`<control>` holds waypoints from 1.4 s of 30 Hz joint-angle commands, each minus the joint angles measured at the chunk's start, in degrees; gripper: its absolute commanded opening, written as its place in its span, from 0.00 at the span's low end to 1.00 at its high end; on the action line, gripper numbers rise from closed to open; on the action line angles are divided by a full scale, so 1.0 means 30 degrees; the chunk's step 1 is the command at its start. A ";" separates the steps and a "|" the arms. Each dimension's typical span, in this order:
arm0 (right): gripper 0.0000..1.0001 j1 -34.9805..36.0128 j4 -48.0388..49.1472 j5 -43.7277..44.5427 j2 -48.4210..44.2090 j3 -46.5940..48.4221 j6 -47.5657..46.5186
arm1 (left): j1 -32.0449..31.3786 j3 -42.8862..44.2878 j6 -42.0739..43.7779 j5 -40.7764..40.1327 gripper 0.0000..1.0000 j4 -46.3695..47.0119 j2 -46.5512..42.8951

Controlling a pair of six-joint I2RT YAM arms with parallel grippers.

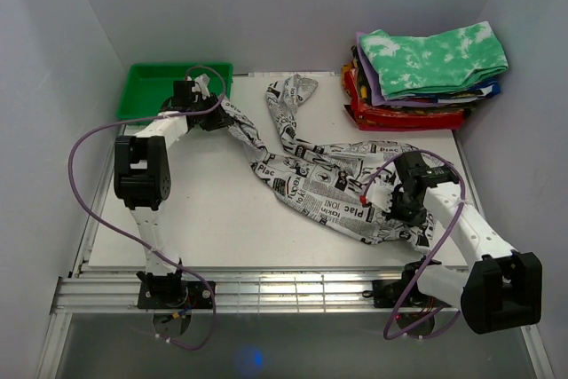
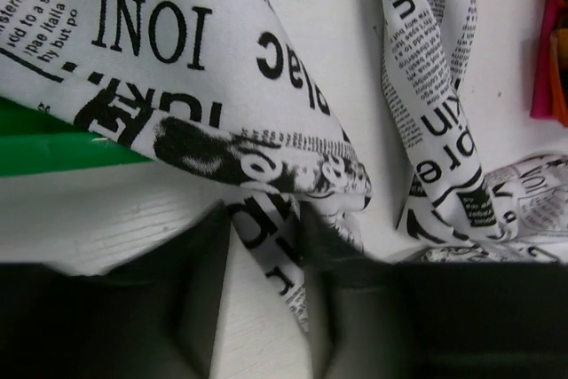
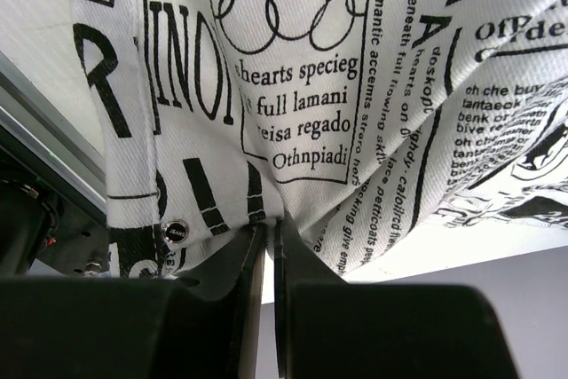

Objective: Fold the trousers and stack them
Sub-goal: Flatten the trousers out

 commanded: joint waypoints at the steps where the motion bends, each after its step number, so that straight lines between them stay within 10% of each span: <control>1: 0.08 -0.0333 -0.0797 0.0785 -0.0453 -0.0058 -0.1385 | -0.0089 0.1037 -0.1383 0.0151 0.32 0.0991 0.0267; 5: 0.08 -0.0771 -0.0856 0.0902 -0.0775 -0.0087 -0.1618 | 0.0290 -0.0419 -0.1618 0.0793 0.00 0.2394 -0.1806; 13: 0.08 -0.2471 0.0341 0.0727 -0.0981 -0.0585 -0.3698 | 0.1902 -0.3647 0.0399 -0.1454 0.00 -0.2049 -1.0446; 21: 0.08 -0.3703 0.0872 -0.1551 -0.0250 0.0702 -0.5309 | 0.1991 -0.5375 0.2628 -1.1500 0.00 -0.8760 -1.6369; 37: 0.08 -0.5929 0.1135 -0.1968 0.0953 0.2404 -0.7069 | 0.1962 -0.4586 0.7492 -1.3480 0.00 -1.4714 -1.3651; 42: 0.08 -0.6164 0.1458 -0.1619 0.0602 0.1701 -0.6659 | 0.1259 -0.0557 0.8785 -1.2909 0.00 -1.4152 -0.5681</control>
